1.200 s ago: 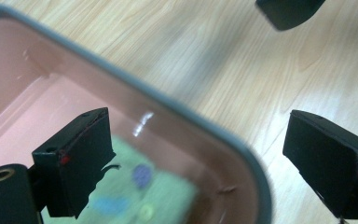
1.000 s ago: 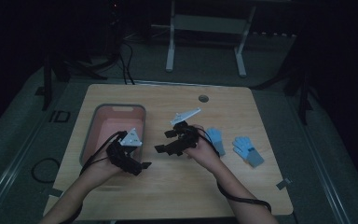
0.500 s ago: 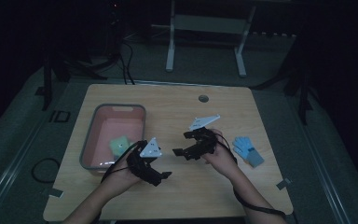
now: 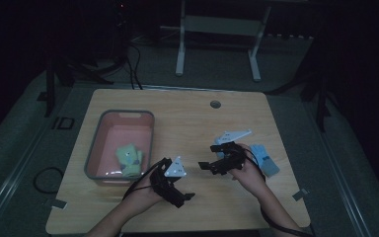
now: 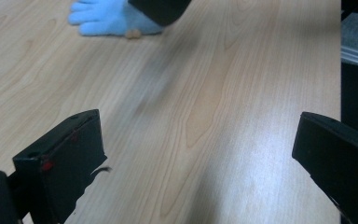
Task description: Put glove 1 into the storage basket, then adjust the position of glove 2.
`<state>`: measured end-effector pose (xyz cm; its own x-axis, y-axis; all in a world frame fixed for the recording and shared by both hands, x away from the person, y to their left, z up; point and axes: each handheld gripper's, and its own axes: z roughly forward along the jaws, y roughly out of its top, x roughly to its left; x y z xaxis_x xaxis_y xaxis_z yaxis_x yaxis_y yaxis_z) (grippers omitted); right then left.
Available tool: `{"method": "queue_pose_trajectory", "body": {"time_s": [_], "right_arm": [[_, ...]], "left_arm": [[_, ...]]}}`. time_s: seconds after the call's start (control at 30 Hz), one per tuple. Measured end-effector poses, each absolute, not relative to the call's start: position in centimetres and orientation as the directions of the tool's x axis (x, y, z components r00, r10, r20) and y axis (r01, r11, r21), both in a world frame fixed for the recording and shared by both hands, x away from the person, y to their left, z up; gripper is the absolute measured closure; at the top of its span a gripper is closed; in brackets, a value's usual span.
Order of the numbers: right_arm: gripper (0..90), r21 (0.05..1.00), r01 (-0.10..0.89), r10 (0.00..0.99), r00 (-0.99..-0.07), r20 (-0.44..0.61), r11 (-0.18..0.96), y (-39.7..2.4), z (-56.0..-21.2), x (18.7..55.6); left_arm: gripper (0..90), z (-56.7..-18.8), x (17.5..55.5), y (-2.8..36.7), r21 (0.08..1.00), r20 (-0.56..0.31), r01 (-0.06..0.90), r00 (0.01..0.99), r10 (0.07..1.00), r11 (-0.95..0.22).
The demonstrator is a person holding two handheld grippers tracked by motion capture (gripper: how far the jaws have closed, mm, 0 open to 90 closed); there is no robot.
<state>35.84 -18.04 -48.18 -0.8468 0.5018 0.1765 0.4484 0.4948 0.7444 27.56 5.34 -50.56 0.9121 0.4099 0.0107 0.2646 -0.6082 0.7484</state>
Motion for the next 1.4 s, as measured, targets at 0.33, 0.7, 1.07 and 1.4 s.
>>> {"method": "queue_pose_trajectory", "body": {"time_s": [0.33, 0.7, 1.07, 1.4], "right_arm": [[13.0, 0.738, 0.455, 0.545, -0.826, 0.141, 0.499, -21.0, -49.3, 34.8], [38.9, 0.775, 0.419, 0.625, -0.780, 0.041, 0.473, -24.3, -49.9, 34.4], [59.1, 0.758, 0.473, 0.708, -0.706, 0.020, 0.449, -26.3, -50.9, 38.2], [60.9, 0.704, 0.523, 0.723, -0.691, 0.019, 0.480, -25.0, -54.0, 41.6]], "left_arm": [[2.3, -53.7, 26.8, 4.7, 0.772, -0.020, 0.290, 0.901, 0.434, -0.566], [2.3, -55.7, 26.1, 5.1, 0.781, -0.022, 0.300, 0.890, 0.456, -0.548], [2.3, -56.3, 25.6, 5.6, 0.805, -0.018, 0.298, 0.876, 0.481, -0.512], [2.4, -56.2, 25.6, 5.9, 0.820, -0.020, 0.290, 0.876, 0.481, -0.494]]}}
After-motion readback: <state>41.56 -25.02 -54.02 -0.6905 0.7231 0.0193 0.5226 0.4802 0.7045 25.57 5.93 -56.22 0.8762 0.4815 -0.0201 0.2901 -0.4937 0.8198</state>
